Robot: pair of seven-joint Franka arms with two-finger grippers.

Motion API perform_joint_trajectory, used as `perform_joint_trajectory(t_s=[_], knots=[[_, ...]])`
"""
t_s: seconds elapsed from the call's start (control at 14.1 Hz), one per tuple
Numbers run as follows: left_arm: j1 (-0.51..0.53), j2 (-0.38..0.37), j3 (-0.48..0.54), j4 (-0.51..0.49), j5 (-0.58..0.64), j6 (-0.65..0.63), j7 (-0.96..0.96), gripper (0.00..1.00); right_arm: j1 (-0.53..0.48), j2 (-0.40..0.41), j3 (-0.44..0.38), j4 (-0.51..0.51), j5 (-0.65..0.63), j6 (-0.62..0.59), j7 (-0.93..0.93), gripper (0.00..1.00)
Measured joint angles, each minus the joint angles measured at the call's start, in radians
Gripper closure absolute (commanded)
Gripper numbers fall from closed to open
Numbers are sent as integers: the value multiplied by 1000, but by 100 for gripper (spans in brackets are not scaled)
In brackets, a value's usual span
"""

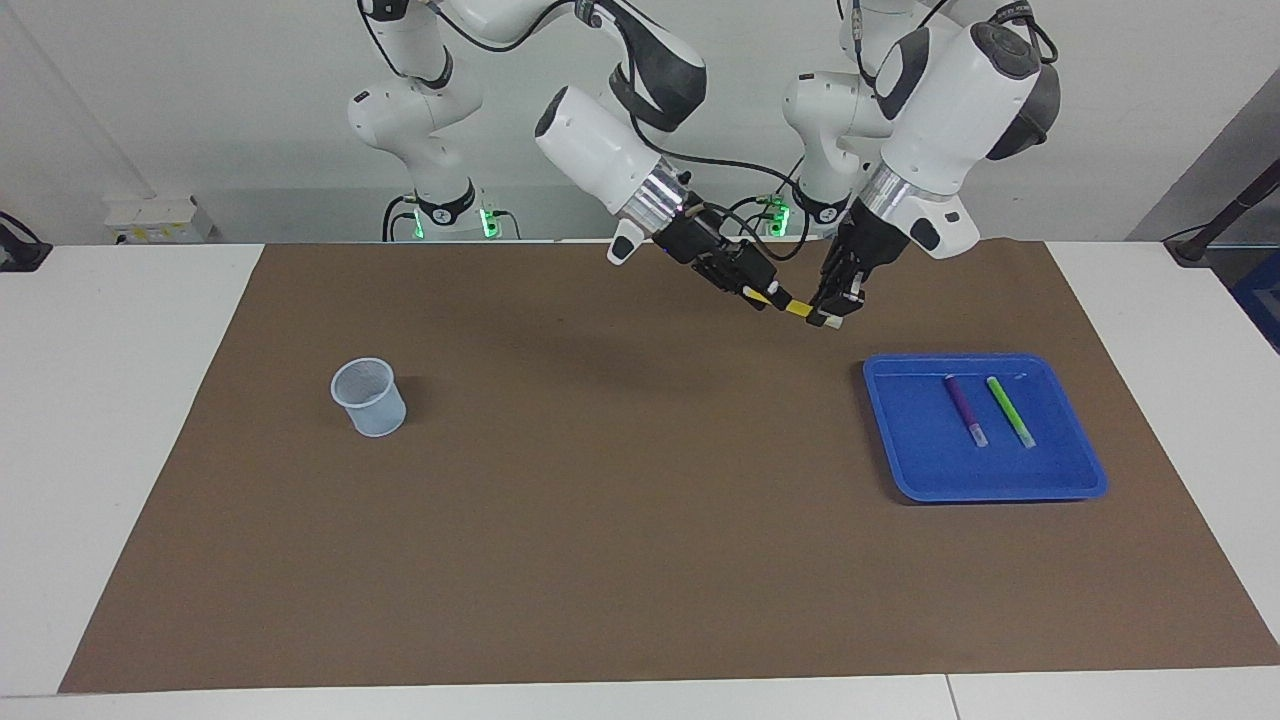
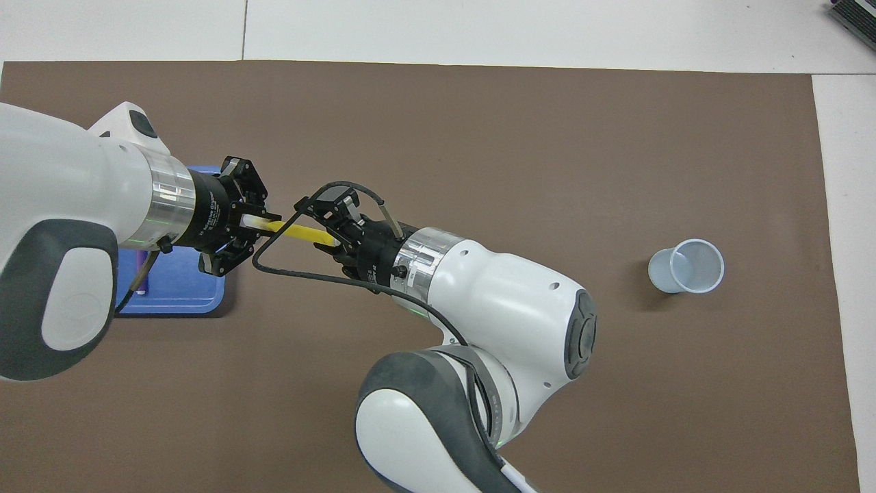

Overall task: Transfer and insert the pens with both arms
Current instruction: 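Grasp the yellow pen with the right gripper and open the left gripper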

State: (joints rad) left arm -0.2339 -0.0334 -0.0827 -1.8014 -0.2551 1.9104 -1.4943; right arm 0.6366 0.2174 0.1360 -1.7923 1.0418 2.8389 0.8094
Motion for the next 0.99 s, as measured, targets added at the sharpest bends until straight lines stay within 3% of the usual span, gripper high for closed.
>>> perform_joint_trajectory(t_s=[0.21, 0.64, 0.78, 0.92, 0.99], knots=[[0, -3, 0, 0, 0, 0, -2, 100, 1, 1, 0, 0, 0, 0, 0, 50], [0, -6, 1, 0, 0, 0, -2, 100, 2, 2, 1, 0, 0, 0, 0, 67], [0, -6, 2, 0, 0, 1, -3, 100, 2, 2, 2, -1, 0, -1, 0, 77], [0, -7, 3, 1, 0, 2, -4, 100, 2, 3, 2, -3, 0, -1, 0, 100], [0, -8, 5, 2, 0, 2, -6, 100, 2, 4, 2, -4, 0, 0, 0, 100]])
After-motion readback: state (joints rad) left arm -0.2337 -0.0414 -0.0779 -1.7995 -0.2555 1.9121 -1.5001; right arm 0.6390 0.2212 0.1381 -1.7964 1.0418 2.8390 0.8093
